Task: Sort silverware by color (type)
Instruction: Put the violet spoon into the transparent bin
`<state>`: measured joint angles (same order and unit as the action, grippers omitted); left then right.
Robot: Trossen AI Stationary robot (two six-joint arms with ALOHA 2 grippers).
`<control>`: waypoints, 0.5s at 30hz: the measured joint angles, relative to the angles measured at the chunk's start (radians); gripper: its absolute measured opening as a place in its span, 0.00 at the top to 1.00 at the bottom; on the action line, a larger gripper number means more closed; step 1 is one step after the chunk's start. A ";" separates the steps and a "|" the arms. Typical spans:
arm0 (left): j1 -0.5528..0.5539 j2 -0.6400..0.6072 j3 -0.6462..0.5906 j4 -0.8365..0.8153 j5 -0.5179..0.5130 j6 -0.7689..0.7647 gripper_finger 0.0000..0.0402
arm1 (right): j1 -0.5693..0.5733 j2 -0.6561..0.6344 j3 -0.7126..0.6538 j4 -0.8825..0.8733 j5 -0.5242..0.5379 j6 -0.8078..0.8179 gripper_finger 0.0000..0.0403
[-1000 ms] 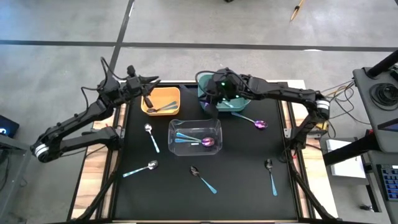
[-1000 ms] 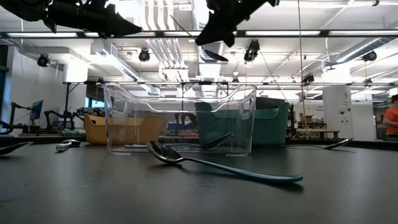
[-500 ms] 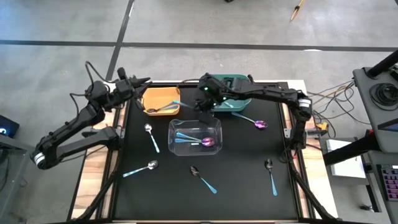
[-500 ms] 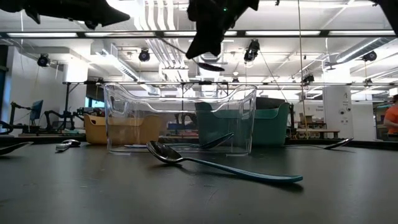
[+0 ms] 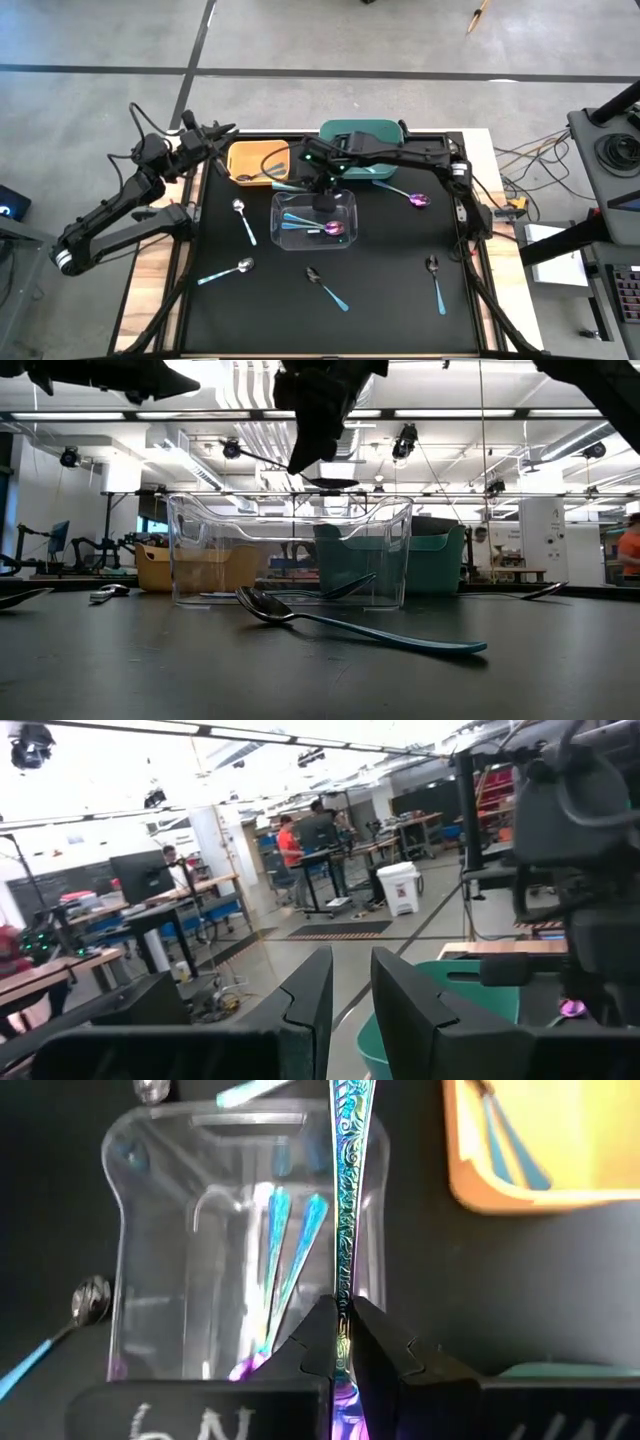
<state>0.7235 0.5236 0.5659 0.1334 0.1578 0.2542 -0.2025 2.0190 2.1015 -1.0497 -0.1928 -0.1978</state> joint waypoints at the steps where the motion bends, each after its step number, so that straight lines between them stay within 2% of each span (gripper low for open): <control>1: 0.000 -0.001 0.000 -0.004 -0.002 0.005 0.87 | 0.004 0.008 0.005 -0.013 0.000 0.000 0.97; 15: 0.000 0.001 0.000 -0.004 -0.002 0.017 0.87 | 0.065 0.087 0.003 0.038 -0.090 0.019 0.97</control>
<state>0.7237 0.5247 0.5659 0.1293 0.1554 0.2710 -0.1371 2.1064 2.1048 -1.0117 -0.2831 -0.1785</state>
